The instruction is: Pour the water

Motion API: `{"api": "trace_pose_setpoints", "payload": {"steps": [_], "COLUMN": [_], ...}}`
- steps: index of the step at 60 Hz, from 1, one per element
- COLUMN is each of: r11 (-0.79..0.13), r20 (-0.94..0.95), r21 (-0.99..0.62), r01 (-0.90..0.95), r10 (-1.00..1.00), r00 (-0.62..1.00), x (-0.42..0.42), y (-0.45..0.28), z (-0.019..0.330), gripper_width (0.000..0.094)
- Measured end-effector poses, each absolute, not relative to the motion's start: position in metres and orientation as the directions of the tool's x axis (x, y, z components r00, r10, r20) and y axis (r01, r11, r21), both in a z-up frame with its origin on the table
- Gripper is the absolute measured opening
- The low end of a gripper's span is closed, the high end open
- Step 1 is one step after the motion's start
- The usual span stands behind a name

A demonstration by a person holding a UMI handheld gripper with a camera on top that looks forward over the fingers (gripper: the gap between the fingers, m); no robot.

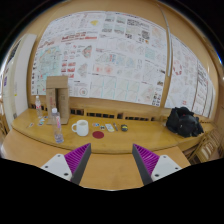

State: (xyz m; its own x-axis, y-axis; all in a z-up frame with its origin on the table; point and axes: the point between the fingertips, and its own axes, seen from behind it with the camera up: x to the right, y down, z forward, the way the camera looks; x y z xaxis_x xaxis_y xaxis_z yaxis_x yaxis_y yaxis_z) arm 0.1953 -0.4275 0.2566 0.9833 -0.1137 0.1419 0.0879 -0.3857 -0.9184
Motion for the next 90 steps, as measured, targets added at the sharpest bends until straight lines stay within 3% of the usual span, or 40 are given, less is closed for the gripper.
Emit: {"api": "trace_pose_setpoints", "payload": {"steps": [7, 18, 36, 46, 60, 69, 71, 73, 90], "r11": [-0.415, -0.473, -0.517, -0.482, -0.367, -0.327, -0.320, -0.313, -0.274], "r20": [0.151, 0.147, 0.024, -0.018, -0.008, 0.004, 0.008, 0.014, 0.055], "r21": [-0.905, -0.877, -0.856, -0.876, -0.930, -0.945, -0.947, -0.950, -0.959], "r01": [0.091, 0.086, 0.019, 0.002, 0.001, 0.004, 0.007, 0.015, 0.067], "r10": [-0.113, -0.093, -0.002, 0.036, 0.023, 0.001, 0.000, 0.004, 0.050], "r00": [0.982, 0.985, 1.000, 0.999, 1.000, 1.000, 1.000, 1.000, 0.997], "x": [0.190, 0.161, 0.012, -0.065, -0.103, -0.101, -0.100, -0.101, -0.109], "y": [-0.427, -0.429, -0.373, -0.285, -0.161, -0.118, -0.113, -0.111, -0.106], "z": [0.240, 0.184, 0.094, 0.076, 0.081, 0.082, 0.082, 0.082, 0.088], "gripper_width": [0.0850, 0.0852, 0.0851, 0.0852, 0.0839, 0.0725, 0.0589, 0.0524, 0.0319]}}
